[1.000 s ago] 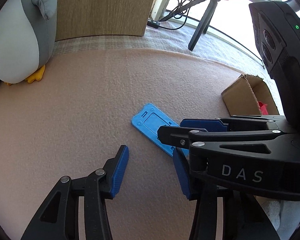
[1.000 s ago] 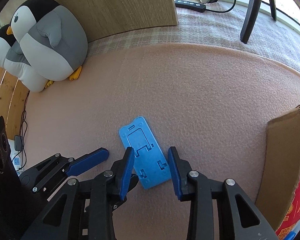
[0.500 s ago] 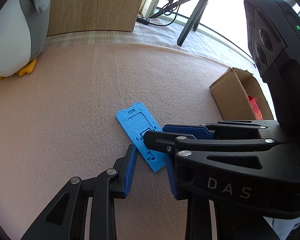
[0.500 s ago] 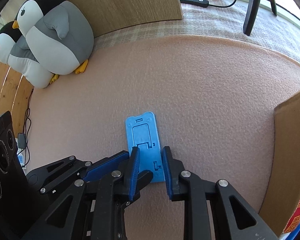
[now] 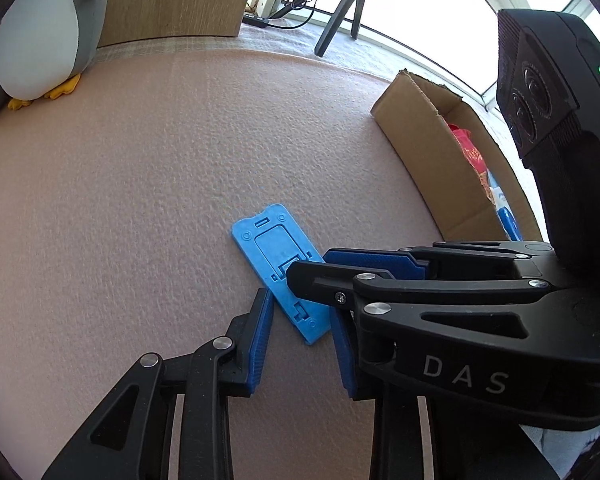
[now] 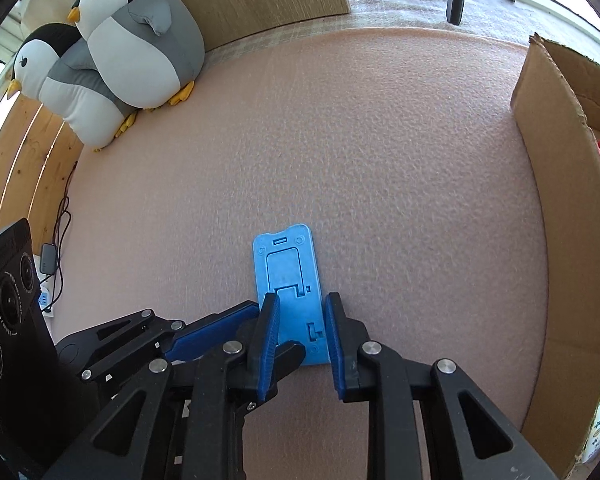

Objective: Organize objects
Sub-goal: 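Carry the phone stand into the box and open the right gripper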

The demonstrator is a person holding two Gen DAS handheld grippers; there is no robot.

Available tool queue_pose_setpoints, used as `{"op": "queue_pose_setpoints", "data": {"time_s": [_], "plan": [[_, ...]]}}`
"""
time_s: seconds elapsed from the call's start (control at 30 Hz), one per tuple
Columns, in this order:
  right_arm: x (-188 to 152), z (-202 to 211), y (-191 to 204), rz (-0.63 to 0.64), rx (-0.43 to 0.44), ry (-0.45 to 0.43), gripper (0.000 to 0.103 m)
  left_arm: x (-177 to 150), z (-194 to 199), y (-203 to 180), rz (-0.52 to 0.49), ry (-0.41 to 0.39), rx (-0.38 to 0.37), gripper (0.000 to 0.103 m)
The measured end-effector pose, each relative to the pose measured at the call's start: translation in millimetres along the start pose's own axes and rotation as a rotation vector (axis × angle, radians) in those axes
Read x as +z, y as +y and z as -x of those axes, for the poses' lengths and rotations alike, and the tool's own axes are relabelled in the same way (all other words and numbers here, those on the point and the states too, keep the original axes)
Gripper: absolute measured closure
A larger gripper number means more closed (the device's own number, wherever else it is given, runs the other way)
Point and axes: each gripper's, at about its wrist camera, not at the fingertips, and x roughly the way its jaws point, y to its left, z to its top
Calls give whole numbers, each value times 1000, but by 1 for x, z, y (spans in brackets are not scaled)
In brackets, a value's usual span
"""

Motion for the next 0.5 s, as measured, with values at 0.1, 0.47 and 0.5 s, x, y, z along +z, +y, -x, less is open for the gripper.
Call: {"op": "queue_pose_setpoints", "data": {"time_s": [0.1, 0.47, 0.5], "plan": [[-18, 5, 1, -3, -4, 1, 82, -18, 6, -7, 1, 7, -13, 72], [-73, 30, -1, -55, 2, -43, 82, -54, 26, -35, -51, 12, -39, 71], [-74, 34, -2, -59, 4, -51, 82, -53, 29, -39, -60, 5, -38, 71]]}}
